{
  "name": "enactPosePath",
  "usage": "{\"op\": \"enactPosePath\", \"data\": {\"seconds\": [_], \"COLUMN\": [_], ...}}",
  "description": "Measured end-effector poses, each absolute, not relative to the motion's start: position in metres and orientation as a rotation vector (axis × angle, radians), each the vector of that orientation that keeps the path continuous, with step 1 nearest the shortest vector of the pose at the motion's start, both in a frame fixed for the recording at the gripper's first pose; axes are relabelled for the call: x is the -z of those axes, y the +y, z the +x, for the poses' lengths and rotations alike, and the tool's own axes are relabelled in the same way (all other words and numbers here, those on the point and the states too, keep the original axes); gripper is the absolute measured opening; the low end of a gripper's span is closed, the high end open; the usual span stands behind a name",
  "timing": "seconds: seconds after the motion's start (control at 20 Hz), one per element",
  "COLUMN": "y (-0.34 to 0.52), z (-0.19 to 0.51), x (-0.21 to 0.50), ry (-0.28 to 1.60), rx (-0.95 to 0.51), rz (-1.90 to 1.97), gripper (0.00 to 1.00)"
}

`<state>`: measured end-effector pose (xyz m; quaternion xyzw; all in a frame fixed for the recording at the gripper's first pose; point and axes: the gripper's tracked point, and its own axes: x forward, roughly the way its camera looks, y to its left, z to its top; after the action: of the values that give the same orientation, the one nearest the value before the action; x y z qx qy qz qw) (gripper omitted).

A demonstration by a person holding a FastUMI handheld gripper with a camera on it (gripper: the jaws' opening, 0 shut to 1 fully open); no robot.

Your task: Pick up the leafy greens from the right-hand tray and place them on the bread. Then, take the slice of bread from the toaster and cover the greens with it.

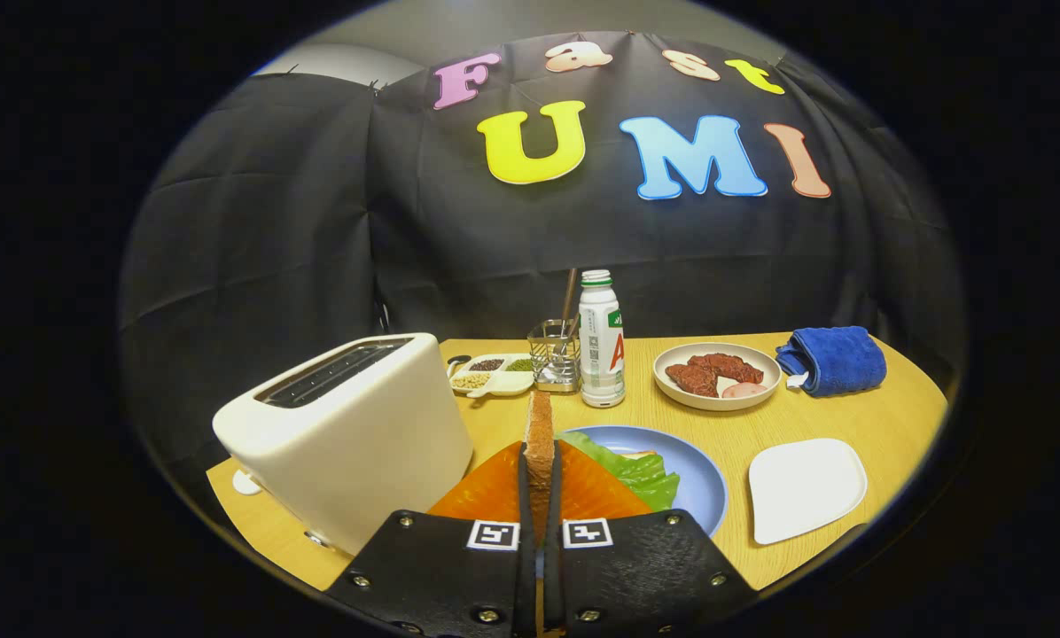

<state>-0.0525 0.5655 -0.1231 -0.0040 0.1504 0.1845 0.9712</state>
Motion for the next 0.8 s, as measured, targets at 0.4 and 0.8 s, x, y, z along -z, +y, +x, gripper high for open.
{"op": "enactPosePath", "data": {"seconds": [0.4, 0.8], "y": [0.537, 0.526], "z": [-0.036, -0.031], "x": [0.137, 0.147], "ry": [0.344, 0.353], "rx": [-0.362, -0.4], "rz": [-0.059, -0.07], "gripper": [0.18, 0.22]}}
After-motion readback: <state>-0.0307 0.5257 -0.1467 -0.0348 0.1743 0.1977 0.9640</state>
